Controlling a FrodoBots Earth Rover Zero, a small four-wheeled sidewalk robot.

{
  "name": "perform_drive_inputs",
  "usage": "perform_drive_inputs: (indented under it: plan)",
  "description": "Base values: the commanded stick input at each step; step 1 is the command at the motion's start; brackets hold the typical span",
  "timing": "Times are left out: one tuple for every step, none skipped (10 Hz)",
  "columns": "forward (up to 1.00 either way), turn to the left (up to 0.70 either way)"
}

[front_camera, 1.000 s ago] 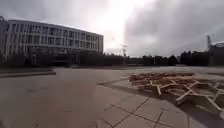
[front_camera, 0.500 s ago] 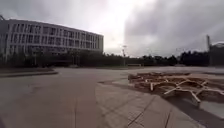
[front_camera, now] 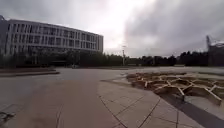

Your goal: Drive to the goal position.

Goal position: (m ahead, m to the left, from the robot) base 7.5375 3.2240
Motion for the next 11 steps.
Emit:
perform_drive_inputs:
  plan:
    - [0.0, 0.0]
    - [0.0, 0.0]
    - [0.0, 0.0]
    - [0.0, 0.0]
    - [0.0, 0.0]
    - [0.01, 0.0]
    - [0.04, 0.0]
    - [0.04, 0.0]
    - [0.05, 0.0]
    - [0.37, 0.68]
    - [0.69, 0.36]
